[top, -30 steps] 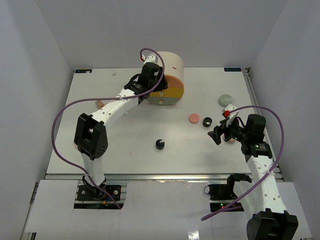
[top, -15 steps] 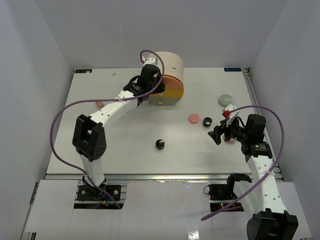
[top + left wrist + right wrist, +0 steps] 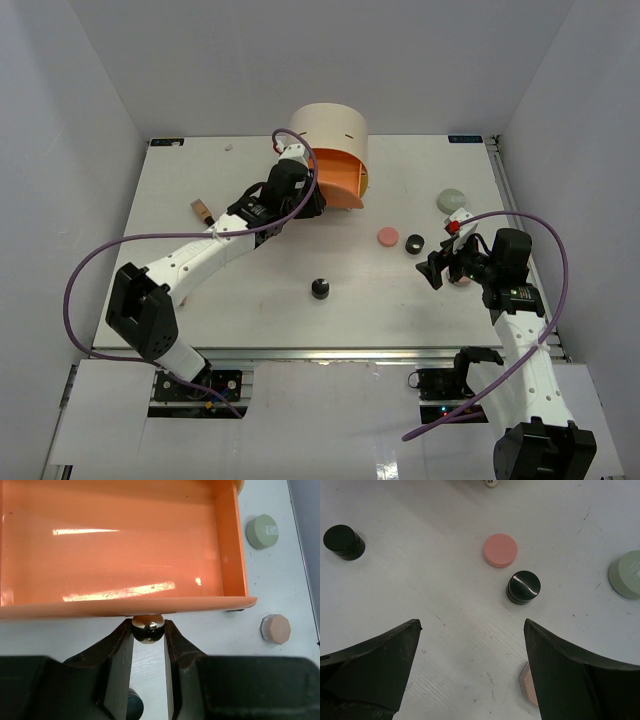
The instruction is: Organize the makeup
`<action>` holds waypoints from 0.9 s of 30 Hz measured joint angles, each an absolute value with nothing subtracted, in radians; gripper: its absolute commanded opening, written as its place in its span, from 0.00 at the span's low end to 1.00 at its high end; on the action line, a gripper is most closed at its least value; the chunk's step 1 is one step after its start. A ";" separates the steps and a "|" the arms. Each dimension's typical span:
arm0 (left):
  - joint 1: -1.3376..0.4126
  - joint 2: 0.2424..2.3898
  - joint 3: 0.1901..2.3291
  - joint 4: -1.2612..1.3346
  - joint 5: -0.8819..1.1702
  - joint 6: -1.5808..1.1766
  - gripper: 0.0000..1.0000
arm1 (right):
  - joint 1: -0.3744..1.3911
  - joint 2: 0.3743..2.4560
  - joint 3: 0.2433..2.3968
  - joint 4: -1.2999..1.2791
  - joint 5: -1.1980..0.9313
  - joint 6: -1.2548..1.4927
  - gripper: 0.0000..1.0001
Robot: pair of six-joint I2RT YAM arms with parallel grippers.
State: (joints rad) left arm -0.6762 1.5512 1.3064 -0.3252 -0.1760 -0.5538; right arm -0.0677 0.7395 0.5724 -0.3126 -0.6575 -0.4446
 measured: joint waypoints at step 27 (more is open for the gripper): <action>-0.634 1.647 1.380 -0.260 -0.158 -0.551 0.53 | -0.085 0.760 0.572 -0.313 -0.659 -0.446 0.90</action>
